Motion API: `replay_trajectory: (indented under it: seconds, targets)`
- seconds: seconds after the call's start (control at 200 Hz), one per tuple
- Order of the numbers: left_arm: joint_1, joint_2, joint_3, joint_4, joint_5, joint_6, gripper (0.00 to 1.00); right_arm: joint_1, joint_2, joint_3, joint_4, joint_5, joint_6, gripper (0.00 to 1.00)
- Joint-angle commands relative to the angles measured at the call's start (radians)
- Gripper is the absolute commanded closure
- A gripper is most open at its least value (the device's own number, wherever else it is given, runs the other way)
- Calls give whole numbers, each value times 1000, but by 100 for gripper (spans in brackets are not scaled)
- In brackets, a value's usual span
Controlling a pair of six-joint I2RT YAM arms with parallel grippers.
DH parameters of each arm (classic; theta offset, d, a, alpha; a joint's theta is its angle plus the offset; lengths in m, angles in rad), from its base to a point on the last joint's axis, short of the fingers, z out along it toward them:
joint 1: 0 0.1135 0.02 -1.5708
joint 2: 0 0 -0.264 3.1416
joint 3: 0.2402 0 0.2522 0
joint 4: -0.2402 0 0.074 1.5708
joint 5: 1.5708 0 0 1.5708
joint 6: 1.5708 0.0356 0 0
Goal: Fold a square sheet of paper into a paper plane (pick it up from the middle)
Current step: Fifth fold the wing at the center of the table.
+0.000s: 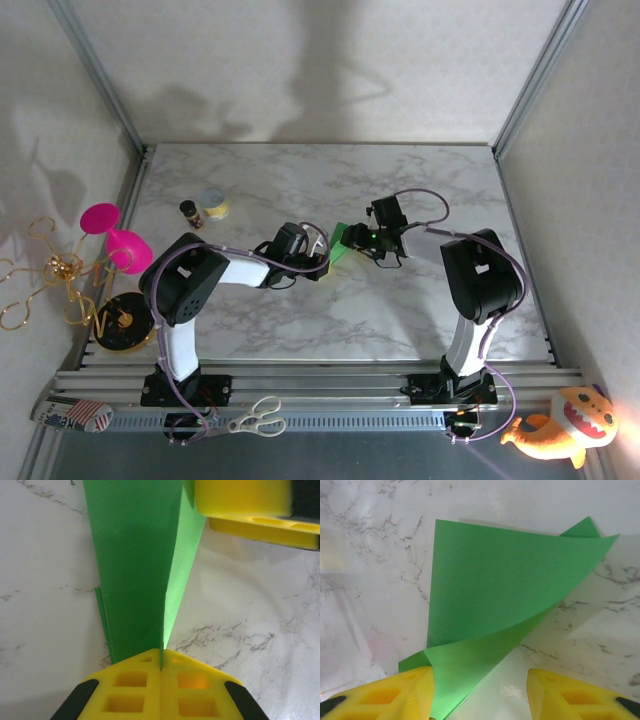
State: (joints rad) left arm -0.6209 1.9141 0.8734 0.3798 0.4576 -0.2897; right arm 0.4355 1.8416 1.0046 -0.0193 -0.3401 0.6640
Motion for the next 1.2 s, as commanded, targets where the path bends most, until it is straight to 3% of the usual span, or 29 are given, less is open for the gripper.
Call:
replay_trajectory:
  seconds: [0.0,0.361,0.711,1.192]
  targets:
    - [10,31,-10,-4,16,-21,94,16,38,38,-39,9,-32,47]
    - [12,46,-14,-13,24,-31,82,40,104,90,-116,67,-46,39]
    - [21,64,1,-46,28,-48,90,52,148,121,-169,112,-49,39]
    - [45,99,-1,-74,43,-127,98,37,59,39,-71,30,-121,33]
